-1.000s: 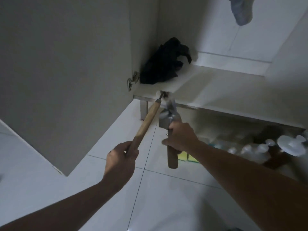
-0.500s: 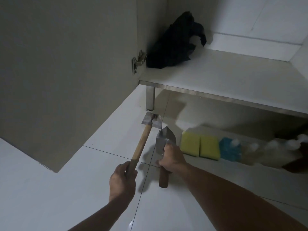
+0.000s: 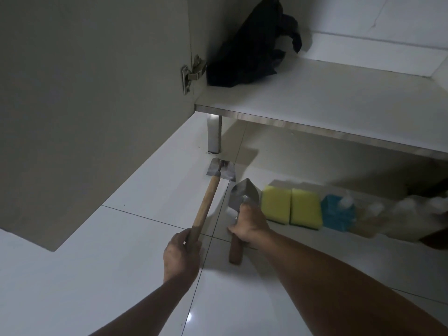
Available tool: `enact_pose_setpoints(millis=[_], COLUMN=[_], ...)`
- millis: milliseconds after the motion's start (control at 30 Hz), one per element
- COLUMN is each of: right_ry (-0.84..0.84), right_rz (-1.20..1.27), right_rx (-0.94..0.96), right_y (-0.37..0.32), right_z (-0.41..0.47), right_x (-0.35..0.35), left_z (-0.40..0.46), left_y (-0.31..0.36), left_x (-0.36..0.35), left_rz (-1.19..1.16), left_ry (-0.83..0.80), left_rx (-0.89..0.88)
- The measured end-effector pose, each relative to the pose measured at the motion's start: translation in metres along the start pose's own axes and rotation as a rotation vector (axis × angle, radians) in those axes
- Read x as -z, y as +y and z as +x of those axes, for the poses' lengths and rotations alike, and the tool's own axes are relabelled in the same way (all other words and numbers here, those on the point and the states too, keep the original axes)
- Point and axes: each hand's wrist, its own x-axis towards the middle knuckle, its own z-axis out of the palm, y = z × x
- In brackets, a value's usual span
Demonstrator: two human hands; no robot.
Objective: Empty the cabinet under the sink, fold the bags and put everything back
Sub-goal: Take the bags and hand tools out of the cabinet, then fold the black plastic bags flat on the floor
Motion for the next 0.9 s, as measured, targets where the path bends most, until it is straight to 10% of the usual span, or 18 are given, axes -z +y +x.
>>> enact_pose_setpoints(millis=[300,567,900], right_ry=[-0.141,-0.160,-0.019], right_rz=[-0.134,-0.175,-0.064], right_rx=[0.039,0.018,0.102], right_y=[-0.024,-0.071,-0.075], right_z=[-0.013,-0.033,0.006], right_x=[0.086,0.224,0.343], left_z=[0.012,0.044,0.113], left_y=[0.037,0.179,0.312], left_x=[0.028,0.084,0.080], left_rz=[0.262,0.382,0.287], left_ry=[-0.216,-0.454,-0.355], left_rx=[0.062,-0.238,-0.384])
